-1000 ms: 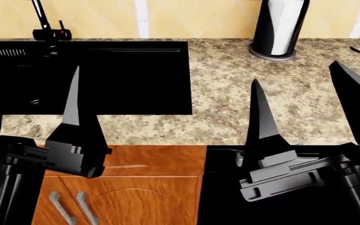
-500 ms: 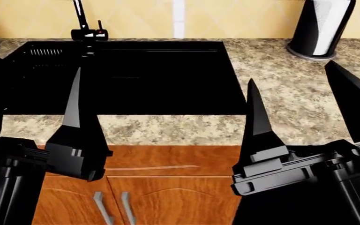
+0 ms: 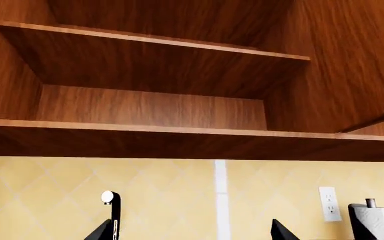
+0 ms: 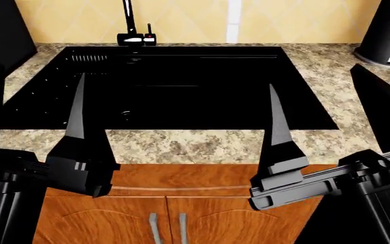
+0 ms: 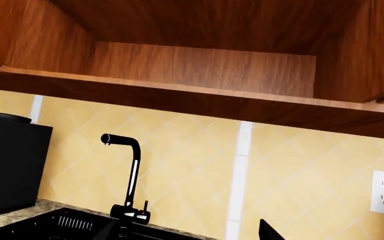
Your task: Pick the canned food and bar from the counter and place them in the cabinets closest to them.
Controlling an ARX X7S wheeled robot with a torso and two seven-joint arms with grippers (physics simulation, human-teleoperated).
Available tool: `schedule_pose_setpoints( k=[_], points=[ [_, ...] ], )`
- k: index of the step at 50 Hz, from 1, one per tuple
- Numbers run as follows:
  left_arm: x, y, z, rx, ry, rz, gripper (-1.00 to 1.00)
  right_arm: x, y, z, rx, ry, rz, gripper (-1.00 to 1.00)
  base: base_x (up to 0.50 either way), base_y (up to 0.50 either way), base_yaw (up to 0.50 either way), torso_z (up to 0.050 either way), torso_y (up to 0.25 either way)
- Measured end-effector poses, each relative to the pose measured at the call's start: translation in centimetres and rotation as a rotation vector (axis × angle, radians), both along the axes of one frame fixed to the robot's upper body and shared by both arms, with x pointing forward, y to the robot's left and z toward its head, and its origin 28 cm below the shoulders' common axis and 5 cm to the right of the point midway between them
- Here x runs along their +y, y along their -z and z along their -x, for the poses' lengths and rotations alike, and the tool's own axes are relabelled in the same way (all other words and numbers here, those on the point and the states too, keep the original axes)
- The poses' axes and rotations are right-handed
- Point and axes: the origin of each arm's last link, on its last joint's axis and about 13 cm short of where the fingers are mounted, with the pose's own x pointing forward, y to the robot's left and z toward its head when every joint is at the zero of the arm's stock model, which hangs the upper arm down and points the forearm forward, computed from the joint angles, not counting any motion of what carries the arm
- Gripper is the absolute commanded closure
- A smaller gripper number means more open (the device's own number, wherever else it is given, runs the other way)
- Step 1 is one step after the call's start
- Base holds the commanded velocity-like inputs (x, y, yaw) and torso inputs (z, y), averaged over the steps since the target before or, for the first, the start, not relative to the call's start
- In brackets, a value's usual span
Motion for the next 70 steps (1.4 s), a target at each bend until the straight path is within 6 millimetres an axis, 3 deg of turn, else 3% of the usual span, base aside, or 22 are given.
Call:
schedule_pose_setpoints(
  k=[70],
  points=[
    [-0.04,-0.03,0.18,-0.005,0.010,-0.005,-1.00,0.45,0.03,-0.16,0.007,-0.011,0.027,-1.00,0.03,0.50,0.00,0.000,0.000]
  ],
)
